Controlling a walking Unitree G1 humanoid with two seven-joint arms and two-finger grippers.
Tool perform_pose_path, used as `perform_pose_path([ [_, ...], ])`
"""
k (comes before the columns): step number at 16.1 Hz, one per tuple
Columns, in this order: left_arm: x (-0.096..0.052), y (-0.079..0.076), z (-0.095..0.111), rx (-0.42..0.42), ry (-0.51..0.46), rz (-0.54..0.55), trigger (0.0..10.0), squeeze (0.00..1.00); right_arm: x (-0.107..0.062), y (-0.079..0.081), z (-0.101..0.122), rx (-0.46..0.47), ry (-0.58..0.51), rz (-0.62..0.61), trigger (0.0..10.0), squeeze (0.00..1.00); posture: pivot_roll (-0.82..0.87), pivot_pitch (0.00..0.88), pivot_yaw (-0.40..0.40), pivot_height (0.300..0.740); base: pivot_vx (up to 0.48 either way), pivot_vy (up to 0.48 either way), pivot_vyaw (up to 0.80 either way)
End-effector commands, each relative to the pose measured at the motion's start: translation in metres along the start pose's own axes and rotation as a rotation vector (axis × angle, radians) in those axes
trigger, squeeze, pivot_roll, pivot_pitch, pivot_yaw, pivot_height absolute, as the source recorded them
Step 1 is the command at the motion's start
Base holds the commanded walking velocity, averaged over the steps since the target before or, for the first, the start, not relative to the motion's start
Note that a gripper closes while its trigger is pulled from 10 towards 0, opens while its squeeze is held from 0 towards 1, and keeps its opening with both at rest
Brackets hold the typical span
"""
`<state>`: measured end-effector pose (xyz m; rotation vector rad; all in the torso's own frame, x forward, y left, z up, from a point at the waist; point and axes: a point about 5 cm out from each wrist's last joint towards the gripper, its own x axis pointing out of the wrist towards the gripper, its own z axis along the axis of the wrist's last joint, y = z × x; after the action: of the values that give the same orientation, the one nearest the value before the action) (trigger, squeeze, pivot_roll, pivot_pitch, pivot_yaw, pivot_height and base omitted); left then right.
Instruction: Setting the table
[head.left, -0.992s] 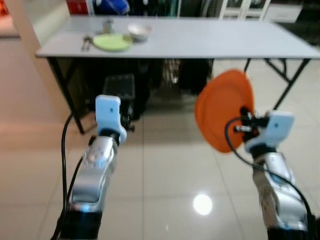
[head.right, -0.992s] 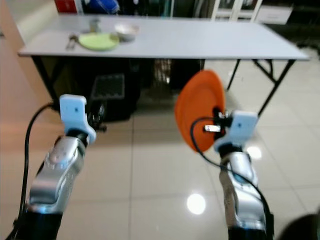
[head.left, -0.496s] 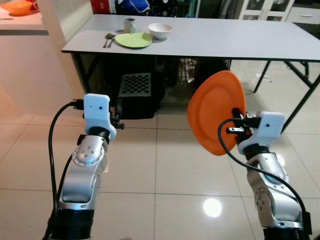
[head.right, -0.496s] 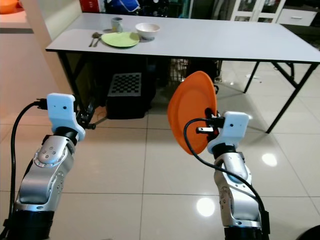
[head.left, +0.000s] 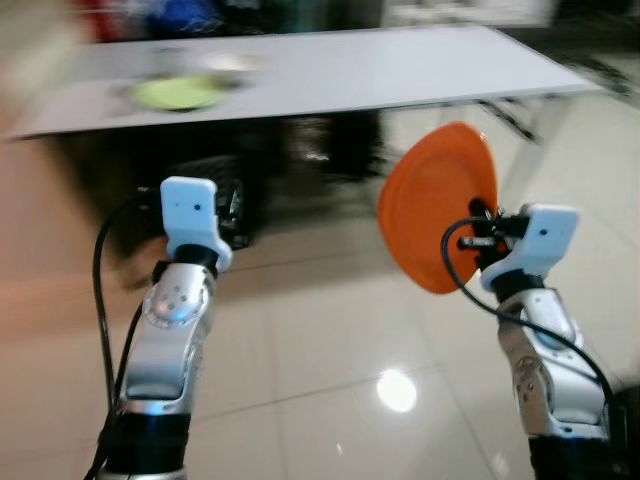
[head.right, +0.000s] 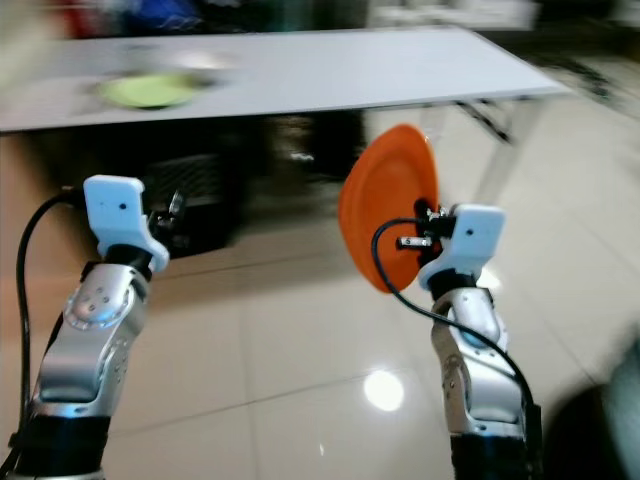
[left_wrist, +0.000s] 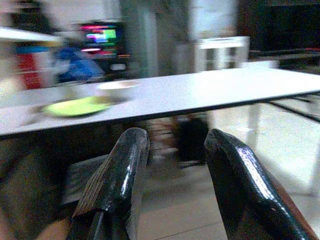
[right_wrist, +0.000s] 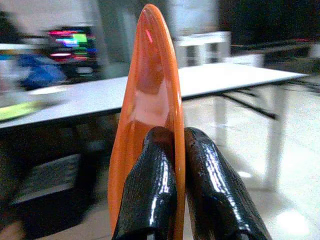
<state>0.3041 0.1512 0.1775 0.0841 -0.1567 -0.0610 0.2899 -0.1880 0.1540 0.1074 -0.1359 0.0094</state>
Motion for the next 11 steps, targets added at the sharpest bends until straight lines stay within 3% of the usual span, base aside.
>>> perform_pose_path([
  [1,0.0009,0.0021,0.0028,0.022,-0.018,-0.004,10.0,0.00,0.0043,0.0003,0.0088,0.016,-0.031,-0.006,10.0,0.00,-0.02,0.000,-0.016,0.740,0.416,0.000,-0.66],
  [5,0.0023,0.0022,0.0037,0.027,-0.023,-0.007,10.0,0.00,0.0079,0.0006,0.0106,0.017,-0.040,-0.005,10.0,0.00,-0.02,0.000,-0.016,0.740,0.414,0.000,-0.62],
  [11,0.0023,0.0038,0.0016,0.032,-0.019,-0.017,10.0,0.00,0.0097,0.0020,0.0110,0.008,-0.047,-0.015,10.0,0.00,-0.02,0.000,-0.006,0.740,0.425,0.000,0.00],
])
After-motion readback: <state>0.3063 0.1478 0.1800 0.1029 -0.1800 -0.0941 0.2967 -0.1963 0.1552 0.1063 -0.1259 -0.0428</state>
